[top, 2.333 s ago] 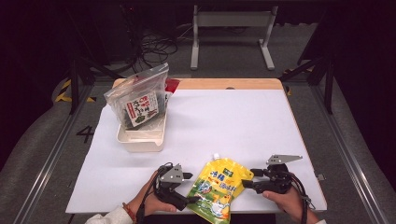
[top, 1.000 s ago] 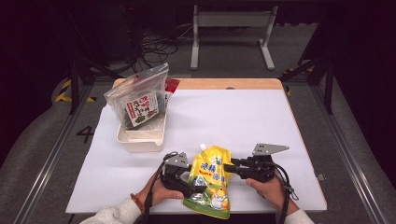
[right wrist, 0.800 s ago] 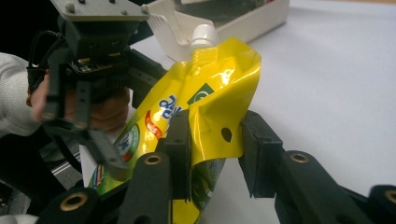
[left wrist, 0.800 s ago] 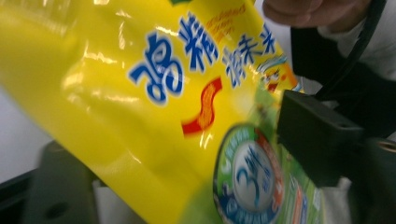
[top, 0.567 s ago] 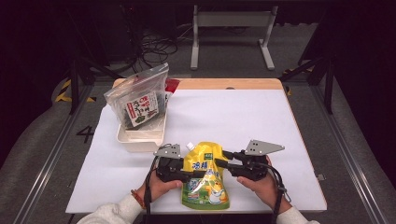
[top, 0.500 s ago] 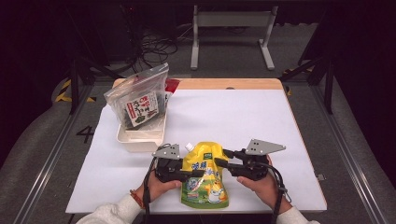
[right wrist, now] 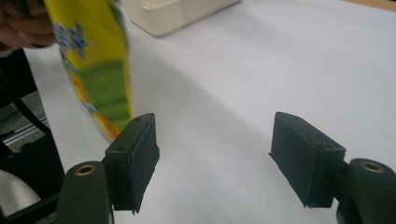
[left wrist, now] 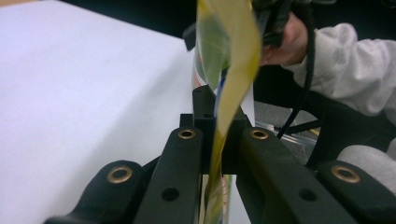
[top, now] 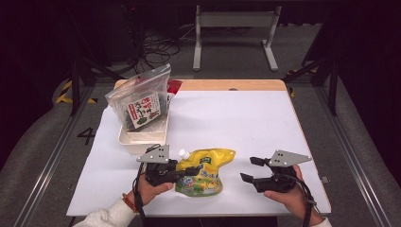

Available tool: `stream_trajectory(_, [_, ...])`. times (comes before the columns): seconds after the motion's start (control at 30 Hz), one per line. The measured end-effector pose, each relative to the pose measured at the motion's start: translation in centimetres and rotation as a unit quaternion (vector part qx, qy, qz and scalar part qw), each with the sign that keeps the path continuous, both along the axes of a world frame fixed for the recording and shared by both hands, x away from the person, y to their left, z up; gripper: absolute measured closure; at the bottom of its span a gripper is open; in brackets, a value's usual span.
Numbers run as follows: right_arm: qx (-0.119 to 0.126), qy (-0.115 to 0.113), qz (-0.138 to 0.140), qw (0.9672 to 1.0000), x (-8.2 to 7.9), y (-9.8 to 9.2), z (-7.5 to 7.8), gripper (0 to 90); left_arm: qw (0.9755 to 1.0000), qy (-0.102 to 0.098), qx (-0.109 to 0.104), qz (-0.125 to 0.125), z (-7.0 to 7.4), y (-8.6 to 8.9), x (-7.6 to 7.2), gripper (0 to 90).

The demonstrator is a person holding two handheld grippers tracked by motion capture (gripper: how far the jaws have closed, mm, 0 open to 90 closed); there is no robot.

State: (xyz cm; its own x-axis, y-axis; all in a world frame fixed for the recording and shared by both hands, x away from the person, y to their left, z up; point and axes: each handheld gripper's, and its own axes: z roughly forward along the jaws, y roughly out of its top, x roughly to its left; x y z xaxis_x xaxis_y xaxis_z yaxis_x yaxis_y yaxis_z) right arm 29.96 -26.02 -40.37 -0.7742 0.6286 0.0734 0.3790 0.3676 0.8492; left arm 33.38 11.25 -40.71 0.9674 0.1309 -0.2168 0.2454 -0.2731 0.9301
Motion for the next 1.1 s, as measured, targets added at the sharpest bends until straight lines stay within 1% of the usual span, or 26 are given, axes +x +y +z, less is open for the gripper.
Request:
stream_trajectory(0.03, [0.0, 0.0, 0.0, 1.0, 0.0, 0.0, 0.0, 31.9, 1.0, 0.0, 0.0, 0.0, 0.0, 0.0, 0.0, 89.3])
stream_trajectory(0.13, [-0.003, 0.012, -0.015, 0.9998, 0.0, -0.6, -0.8, 31.6, 0.9999, -0.013, -0.002, 0.007, 0.7, 0.3, -0.4, 89.4])
stream_trajectory(0.17, [-0.003, 0.012, -0.015, 0.9998, 0.0, -0.6, -0.8, 31.6, 0.9998, -0.02, -0.001, 0.01, 0.9, 0.5, -0.4, 89.4])
stream_trajectory(0.2, [-0.005, 0.014, -0.016, 0.9998, 0.1, -0.7, -1.0, 31.4, 0.9997, -0.022, -0.006, 0.012, 1.1, 0.7, -0.4, 89.4])
stream_trajectory(0.23, [-0.008, 0.017, -0.018, 0.9997, 0.1, -0.8, -1.2, 31.1, 0.9995, -0.023, -0.011, 0.018, 1.3, 1.1, -0.4, 89.4])
stream_trajectory(0.3, [-0.015, 0.018, -0.02, 0.9995, 0.1, -0.8, -1.5, 30.6, 0.9991, -0.03, -0.013, 0.028, 1.7, 1.7, -0.2, 89.4])
stream_trajectory(0.33, [-0.015, 0.019, -0.02, 0.9995, 0.1, -0.8, -1.5, 30.4, 0.9987, -0.036, -0.012, 0.033, 1.8, 2.0, -0.1, 89.4])
stream_trajectory(0.4, [-0.017, 0.015, -0.021, 0.9995, 0.1, -0.9, -1.5, 30.0, 0.998, -0.042, -0.015, 0.044, 2.1, 2.5, 0.0, 89.4])
stream_trajectory(0.5, [-0.014, 0.012, -0.024, 0.9995, 0.2, -0.9, -1.5, 30.1, 0.9964, -0.052, -0.018, 0.065, 2.7, 3.4, 0.2, 89.4])
stream_trajectory(0.57, [-0.016, 0.014, -0.023, 0.9995, 0.1, -0.9, -1.6, 30.0, 0.9944, -0.064, -0.015, 0.082, 3.1, 4.2, 0.3, 89.4])
stream_trajectory(0.6, [-0.017, 0.014, -0.023, 0.9995, 0.0, -0.9, -1.7, 29.9, 0.9931, -0.064, -0.018, 0.097, 3.2, 4.7, 0.5, 89.4])
stream_trajectory(0.63, [-0.02, 0.014, -0.023, 0.9994, -0.1, -0.9, -1.8, 29.8, 0.9921, -0.067, -0.017, 0.104, 3.3, 5.1, 0.6, 89.4])
stream_trajectory(0.67, [-0.023, 0.014, -0.023, 0.9994, -0.2, -0.8, -1.9, 29.8, 0.991, -0.074, -0.015, 0.11, 3.5, 5.4, 0.8, 89.4])
stream_trajectory(0.73, [-0.03, 0.015, -0.023, 0.9992, -0.3, -0.8, -2.1, 29.7, 0.9882, -0.084, -0.017, 0.127, 3.9, 6.2, 1.0, 89.4])
stream_trajectory(0.77, [-0.031, 0.015, -0.024, 0.9991, -0.4, -0.8, -2.2, 29.7, 0.987, -0.088, -0.02, 0.133, 4.1, 6.5, 1.1, 89.3])
stream_trajectory(0.8, [-0.031, 0.015, -0.024, 0.9991, -0.4, -0.8, -2.2, 29.7, 0.987, -0.088, -0.02, 0.133, 4.1, 6.5, 1.1, 89.3])
stream_trajectory(0.83, [-0.03, 0.017, -0.025, 0.9991, -0.4, -0.8, -2.2, 29.7, 0.9853, -0.091, -0.027, 0.142, 4.4, 7.0, 1.1, 89.3])
stream_trajectory(0.87, [-0.029, 0.021, -0.026, 0.999, -0.5, -0.7, -2.4, 29.9, 0.9842, -0.093, -0.028, 0.148, 4.5, 7.3, 1.1, 89.4])
stream_trajectory(0.9, [-0.027, 0.025, -0.026, 0.999, -0.5, -0.6, -2.5, 29.8, 0.9826, -0.098, -0.029, 0.155, 4.8, 7.6, 1.1, 89.3])
stream_trajectory(0.93, [-0.029, 0.03, -0.024, 0.9988, -0.6, -0.5, -2.7, 29.6, 0.9804, -0.107, -0.026, 0.164, 5.1, 7.9, 1.1, 89.3])
stream_trajectory(0.97, [-0.038, 0.031, -0.018, 0.9986, -0.6, -0.2, -3.1, 29.5, 0.9792, -0.111, -0.028, 0.168, 5.3, 8.2, 1.1, 89.4])
stream_trajectory(1.03, [-0.039, 0.033, -0.017, 0.9986, -0.7, -0.1, -3.1, 29.5, 0.9771, -0.118, -0.03, 0.174, 5.9, 8.7, 1.1, 89.3])
stream_trajectory(1.07, [-0.037, 0.031, -0.019, 0.9986, -0.7, -0.1, -3.1, 29.4, 0.9745, -0.127, -0.035, 0.182, 6.3, 9.3, 1.2, 89.3])
stream_trajectory(1.1, [-0.037, 0.031, -0.019, 0.9986, -0.7, -0.1, -3.1, 29.4, 0.9745, -0.127, -0.035, 0.182, 6.3, 9.3, 1.2, 89.3])
